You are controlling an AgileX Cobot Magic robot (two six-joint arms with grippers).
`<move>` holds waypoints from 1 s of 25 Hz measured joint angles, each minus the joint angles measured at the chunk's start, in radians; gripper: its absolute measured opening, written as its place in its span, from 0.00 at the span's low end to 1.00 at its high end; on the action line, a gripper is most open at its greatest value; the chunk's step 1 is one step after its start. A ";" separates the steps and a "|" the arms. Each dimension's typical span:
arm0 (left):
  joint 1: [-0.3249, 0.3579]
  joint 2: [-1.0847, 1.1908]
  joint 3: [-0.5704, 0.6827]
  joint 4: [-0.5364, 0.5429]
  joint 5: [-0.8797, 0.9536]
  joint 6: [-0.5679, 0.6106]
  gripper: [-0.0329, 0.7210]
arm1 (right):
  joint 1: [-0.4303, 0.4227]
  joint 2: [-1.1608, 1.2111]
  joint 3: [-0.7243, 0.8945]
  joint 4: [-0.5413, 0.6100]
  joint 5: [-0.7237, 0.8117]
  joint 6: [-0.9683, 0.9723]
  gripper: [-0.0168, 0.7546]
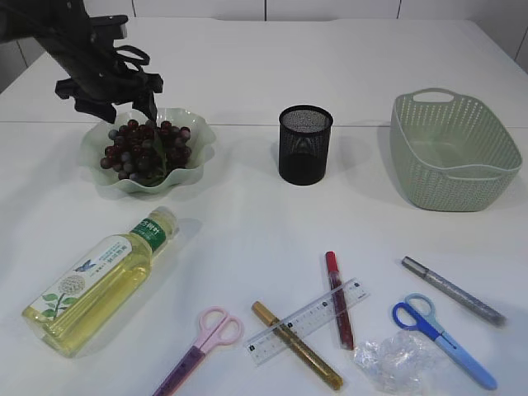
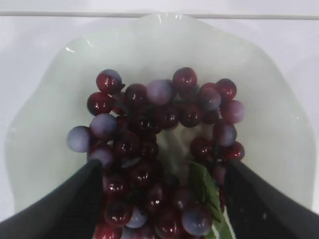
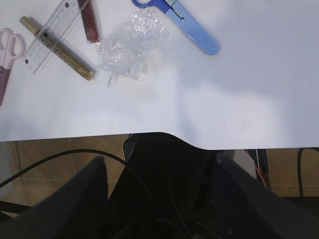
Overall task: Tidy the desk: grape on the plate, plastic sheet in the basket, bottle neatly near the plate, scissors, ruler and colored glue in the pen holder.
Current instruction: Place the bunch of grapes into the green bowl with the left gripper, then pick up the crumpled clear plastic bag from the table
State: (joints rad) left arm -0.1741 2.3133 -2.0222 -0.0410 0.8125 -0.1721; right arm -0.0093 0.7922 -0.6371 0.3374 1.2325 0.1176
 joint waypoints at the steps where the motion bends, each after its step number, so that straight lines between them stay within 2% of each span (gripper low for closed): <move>1: 0.000 -0.013 -0.007 0.000 0.015 0.000 0.78 | 0.000 0.000 0.000 0.002 0.000 0.000 0.69; 12: 0.000 -0.184 -0.129 0.041 0.398 0.040 0.78 | 0.000 0.000 0.000 0.013 -0.015 -0.009 0.69; 16: 0.000 -0.244 -0.158 0.041 0.429 0.072 0.77 | 0.000 0.000 0.000 0.027 -0.025 -0.084 0.69; 21: 0.000 -0.352 -0.158 0.041 0.437 0.078 0.65 | 0.000 0.000 0.000 0.063 -0.039 -0.141 0.69; 25: 0.000 -0.433 -0.158 0.041 0.443 0.079 0.63 | 0.000 0.024 0.000 0.087 -0.065 -0.177 0.69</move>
State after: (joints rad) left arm -0.1741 1.8801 -2.1798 0.0000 1.2552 -0.0934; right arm -0.0093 0.8167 -0.6371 0.4239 1.1679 -0.0598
